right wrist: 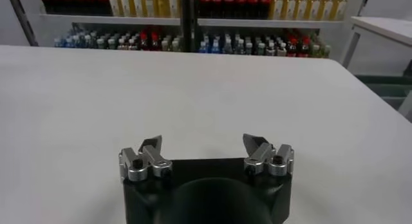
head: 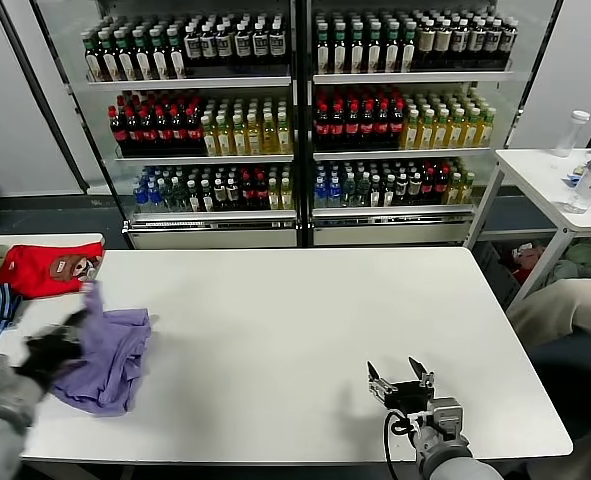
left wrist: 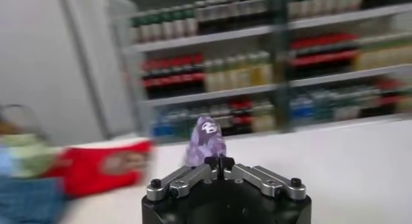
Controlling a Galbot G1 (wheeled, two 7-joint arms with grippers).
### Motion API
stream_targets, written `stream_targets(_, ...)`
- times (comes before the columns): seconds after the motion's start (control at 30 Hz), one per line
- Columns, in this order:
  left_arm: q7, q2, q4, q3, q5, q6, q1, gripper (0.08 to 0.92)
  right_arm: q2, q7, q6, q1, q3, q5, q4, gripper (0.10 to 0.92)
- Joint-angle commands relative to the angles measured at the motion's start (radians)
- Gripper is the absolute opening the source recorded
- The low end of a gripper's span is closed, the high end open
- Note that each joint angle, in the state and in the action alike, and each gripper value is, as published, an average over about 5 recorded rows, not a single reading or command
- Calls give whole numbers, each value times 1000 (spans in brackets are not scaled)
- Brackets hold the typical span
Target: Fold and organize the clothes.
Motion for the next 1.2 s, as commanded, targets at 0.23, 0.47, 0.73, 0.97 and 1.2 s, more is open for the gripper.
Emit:
stream_targets(0.23,-75,-454,4,708,165,-78,-176,98,7,4,-4,-11,-7,-27,13,823)
stream_targets(0.47,-88,-324,-64,541,125,-128,-236,268,-16,5,-9,10,1,-24,6,823)
stream_targets(0.73,-52,-88,79,149,264,-337,-140,493,-20,1,-15,181,-108,34,-73,823)
stream_targets(0.97,-28,-76,137,60,353,-424,-65,709,91,97,-24,348,-418,162,-188,823)
stream_targets(1.2,-17,-114,148,108,378,-428,-84,820,171,221,-25,409,-503,277,-327,823)
